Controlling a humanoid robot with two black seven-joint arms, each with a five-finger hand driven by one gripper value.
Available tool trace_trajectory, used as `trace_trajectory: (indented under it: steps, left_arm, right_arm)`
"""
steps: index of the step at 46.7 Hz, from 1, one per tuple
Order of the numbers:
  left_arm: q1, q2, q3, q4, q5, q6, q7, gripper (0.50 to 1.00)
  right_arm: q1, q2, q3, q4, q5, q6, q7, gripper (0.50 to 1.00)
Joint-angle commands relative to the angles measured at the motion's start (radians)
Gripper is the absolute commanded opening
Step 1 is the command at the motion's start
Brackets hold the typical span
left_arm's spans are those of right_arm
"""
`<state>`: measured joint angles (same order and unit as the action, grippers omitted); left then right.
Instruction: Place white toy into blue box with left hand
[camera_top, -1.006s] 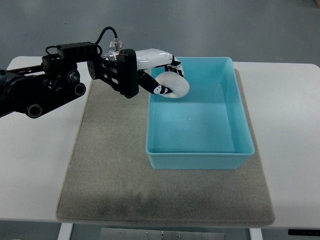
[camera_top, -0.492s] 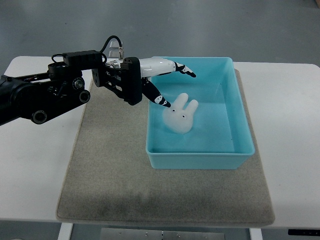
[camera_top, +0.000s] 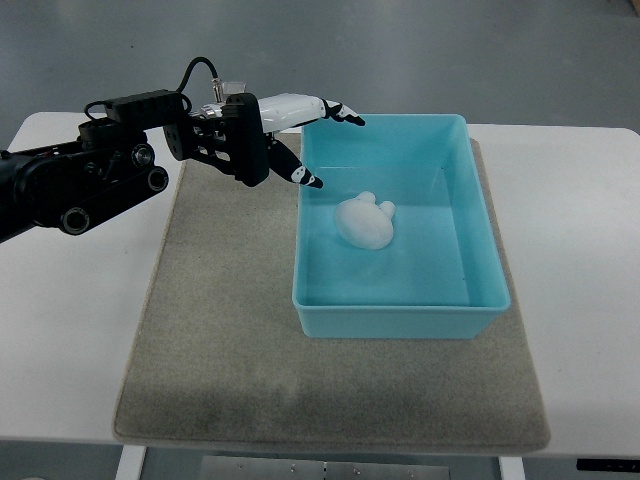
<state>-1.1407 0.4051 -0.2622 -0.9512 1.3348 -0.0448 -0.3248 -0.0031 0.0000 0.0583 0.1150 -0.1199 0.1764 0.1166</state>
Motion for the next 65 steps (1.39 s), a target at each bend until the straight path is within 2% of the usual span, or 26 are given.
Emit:
trace_trajectory:
  steps: [1,9,12,23,33,43,53,65]
  left_arm:
    - [-0.001,0.0,0.0,0.038,-0.034,0.014,0.0,0.924]
    - [-0.005,0.0,-0.002,0.118,-0.13,0.019,0.001,0.926]
    - [-0.005,0.001,-0.002,0.15,-0.189,0.025,0.0,0.947]
    - [-0.001,0.001,-0.002,0.239,-0.453,0.117,0.0,0.96]
    - [-0.001,0.001,0.001,0.255,-0.739,0.178,0.001,0.962]
    - [-0.002,-0.002,-0.002,0.267,-1.022,0.183,0.003,0.96]
    - [-0.007,-0.043,-0.002,0.357,-1.29,0.181,0.01,0.96]
    - [-0.001,-0.072,-0.078,0.419,-1.358,0.146,0.01,0.962]
  right_arm:
    - [0.0,0.0,0.0,0.0,0.0,0.0,0.0,0.936]
    - [0.0,0.0,0.0,0.0,0.0,0.0,0.0,0.936]
    - [0.0,0.0,0.0,0.0,0.0,0.0,0.0,0.936]
    - [0.0,0.0,0.0,0.0,0.0,0.0,0.0,0.936]
    - [0.0,0.0,0.0,0.0,0.0,0.0,0.0,0.936]
    - [0.0,0.0,0.0,0.0,0.0,0.0,0.0,0.936]
    - [0.0,0.0,0.0,0.0,0.0,0.0,0.0,0.936]
    - [0.0,0.0,0.0,0.0,0.0,0.0,0.0,0.936]
